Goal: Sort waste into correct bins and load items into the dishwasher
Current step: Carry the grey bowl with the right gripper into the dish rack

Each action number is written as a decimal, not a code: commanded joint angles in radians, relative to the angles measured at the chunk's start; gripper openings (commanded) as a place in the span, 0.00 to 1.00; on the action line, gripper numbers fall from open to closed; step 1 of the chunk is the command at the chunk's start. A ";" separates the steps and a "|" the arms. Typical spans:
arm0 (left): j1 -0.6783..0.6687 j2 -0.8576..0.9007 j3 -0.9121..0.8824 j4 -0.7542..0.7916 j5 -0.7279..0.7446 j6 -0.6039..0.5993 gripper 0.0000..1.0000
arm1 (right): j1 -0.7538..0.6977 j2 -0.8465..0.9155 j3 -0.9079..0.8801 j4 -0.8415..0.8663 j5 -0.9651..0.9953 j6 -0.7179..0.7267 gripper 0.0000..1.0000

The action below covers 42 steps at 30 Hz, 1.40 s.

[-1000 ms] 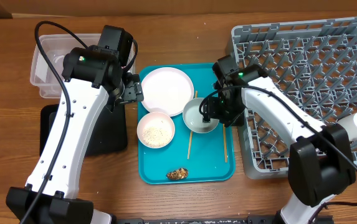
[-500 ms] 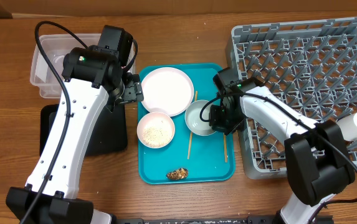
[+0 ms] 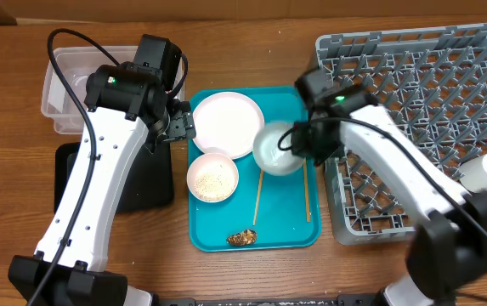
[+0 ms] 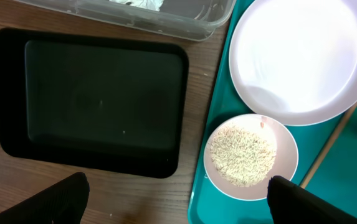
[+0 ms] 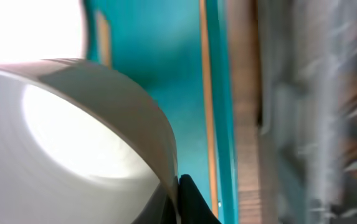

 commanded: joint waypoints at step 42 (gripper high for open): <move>-0.005 -0.017 0.014 0.047 0.001 -0.007 0.94 | -0.745 0.134 0.065 0.871 1.241 -0.557 0.04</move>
